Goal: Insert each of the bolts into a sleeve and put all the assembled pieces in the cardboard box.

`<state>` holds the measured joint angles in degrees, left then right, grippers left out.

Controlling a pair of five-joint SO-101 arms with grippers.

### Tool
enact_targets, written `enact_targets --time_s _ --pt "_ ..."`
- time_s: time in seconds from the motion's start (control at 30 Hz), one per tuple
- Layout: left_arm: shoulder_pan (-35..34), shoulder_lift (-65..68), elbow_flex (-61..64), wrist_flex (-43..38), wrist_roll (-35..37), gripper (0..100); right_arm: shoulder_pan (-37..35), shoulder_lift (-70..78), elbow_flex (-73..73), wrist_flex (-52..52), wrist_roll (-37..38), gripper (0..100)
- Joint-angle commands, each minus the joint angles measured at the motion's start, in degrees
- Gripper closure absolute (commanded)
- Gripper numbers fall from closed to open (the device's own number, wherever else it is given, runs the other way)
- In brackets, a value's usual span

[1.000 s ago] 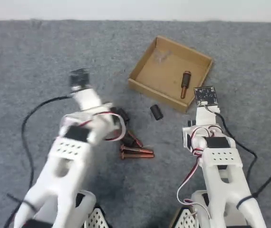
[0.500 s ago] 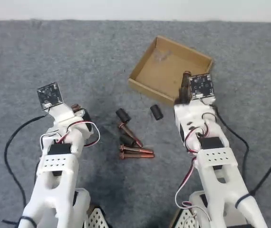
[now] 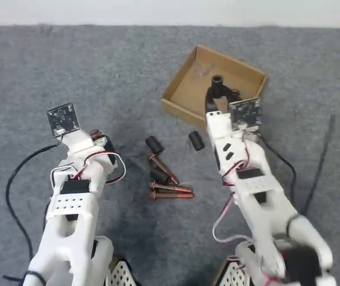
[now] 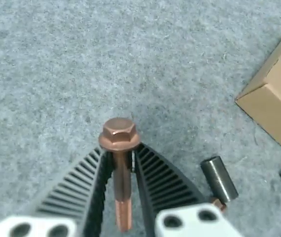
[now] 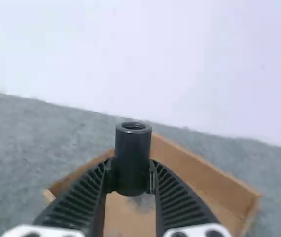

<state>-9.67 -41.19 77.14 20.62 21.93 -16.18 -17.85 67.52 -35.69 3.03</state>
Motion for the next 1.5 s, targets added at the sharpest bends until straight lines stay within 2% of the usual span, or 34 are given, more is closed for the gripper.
enact_targets --time_s 0.0,0.27,0.43,0.6,0.77,0.9,1.13,1.47 --pt "-0.1 -2.9 -0.9 -1.8 -0.5 98 -2.2 6.9 -2.3 -16.1 0.4 99.2" --pt "-0.1 -2.9 -1.1 -1.9 -0.5 98 -10.8 20.1 0.0 -37.1 0.8 99.2" --pt "0.1 -2.9 -1.2 -2.1 -0.5 98 -16.5 22.9 7.6 -50.9 7.6 99.2" --pt "0.1 -2.9 -0.1 -5.7 -0.5 98 -18.8 24.8 16.2 -61.1 8.1 99.2" --pt "0.1 -2.9 0.0 -6.0 -0.5 98 -18.9 24.7 22.5 -63.5 7.7 99.3" --pt "1.8 -2.9 0.2 -6.0 -0.5 98 -19.0 24.7 26.0 -63.6 1.6 99.3" --pt "6.2 -3.3 1.0 -6.9 -0.4 98 -21.1 21.7 28.6 -64.5 2.1 99.3" --pt "15.8 -3.4 2.5 -30.2 -0.5 99 -21.4 22.5 28.5 -63.4 2.0 99.3"
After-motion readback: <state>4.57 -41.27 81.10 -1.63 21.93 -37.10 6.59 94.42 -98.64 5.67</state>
